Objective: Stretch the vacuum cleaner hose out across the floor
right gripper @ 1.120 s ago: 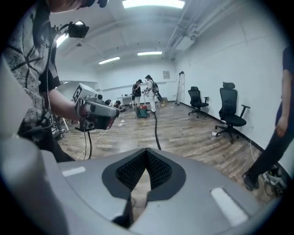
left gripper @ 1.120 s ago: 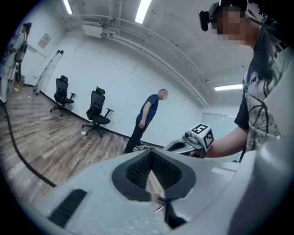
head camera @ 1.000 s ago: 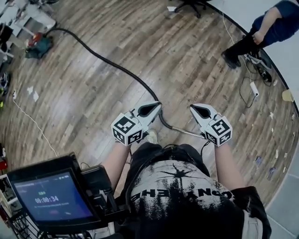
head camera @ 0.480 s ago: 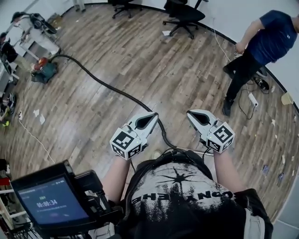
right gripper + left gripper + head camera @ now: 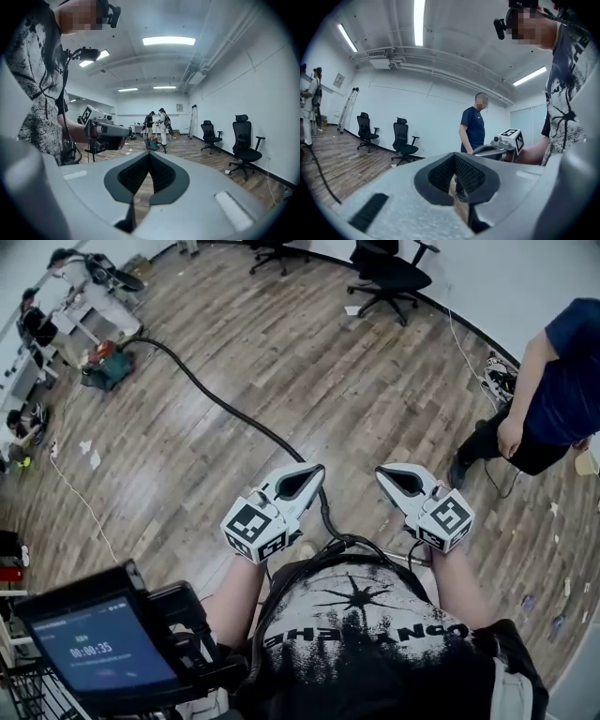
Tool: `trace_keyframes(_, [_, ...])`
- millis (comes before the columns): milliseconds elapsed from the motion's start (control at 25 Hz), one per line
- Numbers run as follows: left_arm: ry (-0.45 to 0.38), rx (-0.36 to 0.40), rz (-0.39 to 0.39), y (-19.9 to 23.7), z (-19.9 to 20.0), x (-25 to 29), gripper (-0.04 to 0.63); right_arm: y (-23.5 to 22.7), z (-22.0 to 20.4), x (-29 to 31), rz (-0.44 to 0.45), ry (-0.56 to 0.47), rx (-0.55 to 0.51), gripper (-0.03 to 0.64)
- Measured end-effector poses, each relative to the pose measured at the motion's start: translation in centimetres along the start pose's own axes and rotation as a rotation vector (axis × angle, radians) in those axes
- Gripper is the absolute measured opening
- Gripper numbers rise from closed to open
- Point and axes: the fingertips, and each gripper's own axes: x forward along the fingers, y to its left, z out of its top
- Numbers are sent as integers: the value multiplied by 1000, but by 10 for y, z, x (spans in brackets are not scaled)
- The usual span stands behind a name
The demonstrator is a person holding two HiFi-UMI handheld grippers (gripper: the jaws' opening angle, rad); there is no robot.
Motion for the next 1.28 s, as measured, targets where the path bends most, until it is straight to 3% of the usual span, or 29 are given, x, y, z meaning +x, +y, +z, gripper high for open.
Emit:
trace_keyframes(400, [-3, 16, 13, -56, 10, 29, 0, -1, 11, -57, 34, -12, -38, 6])
trace_keyframes(1280, [26, 32, 3, -75, -8, 34, 0, 5, -5, -71, 1, -15, -48, 6])
